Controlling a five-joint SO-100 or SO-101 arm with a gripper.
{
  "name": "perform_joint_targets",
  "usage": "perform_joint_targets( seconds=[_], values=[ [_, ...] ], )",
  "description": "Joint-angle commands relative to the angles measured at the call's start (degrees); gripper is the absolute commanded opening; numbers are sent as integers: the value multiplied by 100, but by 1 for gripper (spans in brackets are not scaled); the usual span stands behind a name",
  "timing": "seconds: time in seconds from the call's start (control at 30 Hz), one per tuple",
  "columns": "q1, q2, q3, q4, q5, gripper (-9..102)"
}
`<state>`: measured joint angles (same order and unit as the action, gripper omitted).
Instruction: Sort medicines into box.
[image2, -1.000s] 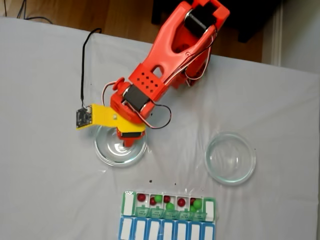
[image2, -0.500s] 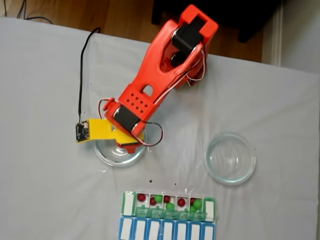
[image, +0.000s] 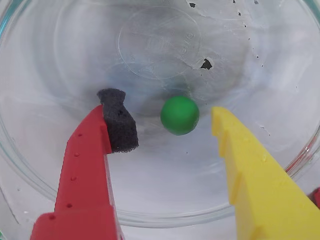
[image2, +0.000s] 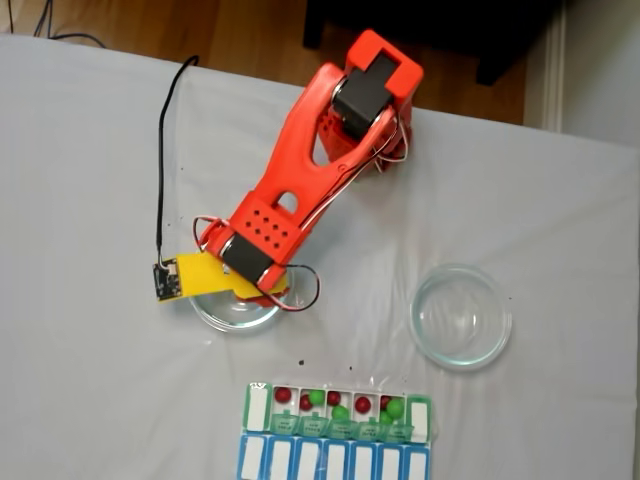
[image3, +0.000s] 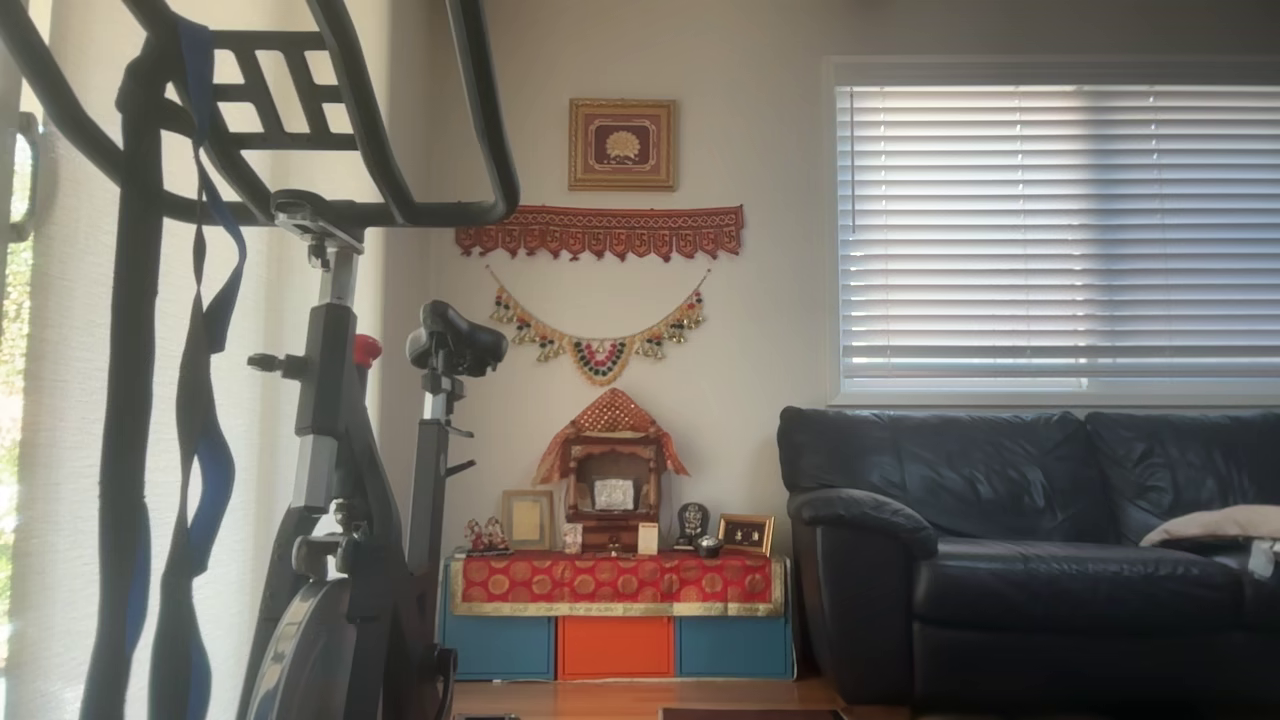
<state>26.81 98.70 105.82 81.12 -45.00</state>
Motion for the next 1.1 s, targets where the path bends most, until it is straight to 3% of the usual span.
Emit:
perform_joint_targets(
  seconds=[0.0,0.3,0.57,1.07],
  values=[
    [-9,-97,-483,290,-114,26],
    [97,-334,-721,791,-448,23],
    [97,-334,-571,545,-404,12],
    [105,88,-9,-44,-264,3]
  ],
)
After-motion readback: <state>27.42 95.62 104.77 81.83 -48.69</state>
